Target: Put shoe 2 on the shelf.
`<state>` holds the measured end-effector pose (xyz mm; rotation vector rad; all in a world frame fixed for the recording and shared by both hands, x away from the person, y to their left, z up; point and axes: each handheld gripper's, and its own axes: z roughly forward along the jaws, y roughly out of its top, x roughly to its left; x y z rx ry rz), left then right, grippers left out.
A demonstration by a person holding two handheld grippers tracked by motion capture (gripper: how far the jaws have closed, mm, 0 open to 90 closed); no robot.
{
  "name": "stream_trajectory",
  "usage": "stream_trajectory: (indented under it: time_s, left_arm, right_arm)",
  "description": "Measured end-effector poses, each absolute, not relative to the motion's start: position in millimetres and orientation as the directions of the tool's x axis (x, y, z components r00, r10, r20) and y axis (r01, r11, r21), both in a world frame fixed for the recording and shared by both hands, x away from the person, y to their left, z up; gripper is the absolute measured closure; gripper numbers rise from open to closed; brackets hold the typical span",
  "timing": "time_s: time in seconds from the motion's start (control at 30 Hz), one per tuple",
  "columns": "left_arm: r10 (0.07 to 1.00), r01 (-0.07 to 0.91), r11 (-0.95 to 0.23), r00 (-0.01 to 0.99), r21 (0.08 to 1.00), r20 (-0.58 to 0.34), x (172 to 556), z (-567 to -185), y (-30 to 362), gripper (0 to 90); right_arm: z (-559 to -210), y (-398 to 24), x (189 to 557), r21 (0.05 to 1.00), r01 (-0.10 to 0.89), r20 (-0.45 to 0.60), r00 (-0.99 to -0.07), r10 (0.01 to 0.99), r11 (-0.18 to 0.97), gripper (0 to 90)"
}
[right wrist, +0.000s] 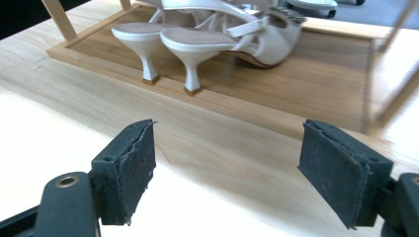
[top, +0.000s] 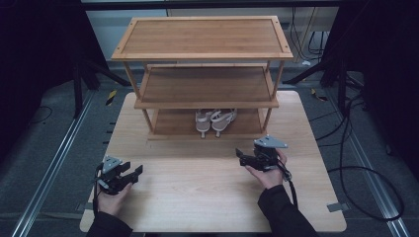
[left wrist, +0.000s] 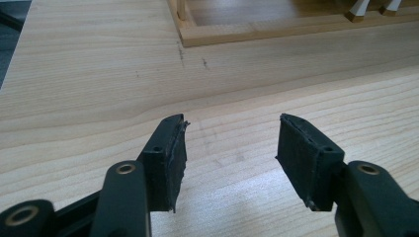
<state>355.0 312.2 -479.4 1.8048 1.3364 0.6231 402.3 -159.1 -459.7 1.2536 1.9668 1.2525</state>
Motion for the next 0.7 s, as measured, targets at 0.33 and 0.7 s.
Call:
stream_trajectory:
  time_s: [0.33, 0.7]
  left_arm:
    - [0.949, 0.569, -0.112, 0.304, 0.814, -0.081, 355.2, -478.7, 322.4, 35.6]
    - [0.964, 0.594, -0.103, 0.257, 0.798, -0.067, 359.4, -483.1, 336.7, 32.0]
  right_arm:
    - [-474.3, -220.3, 368.7, 0.869, 0.481, 0.096, -0.385, 0.918, 0.111, 17.5]
    - [-489.5, -268.5, 358.8, 0.832, 0.555, 0.15, -0.268, 0.952, 0.025, 13.3]
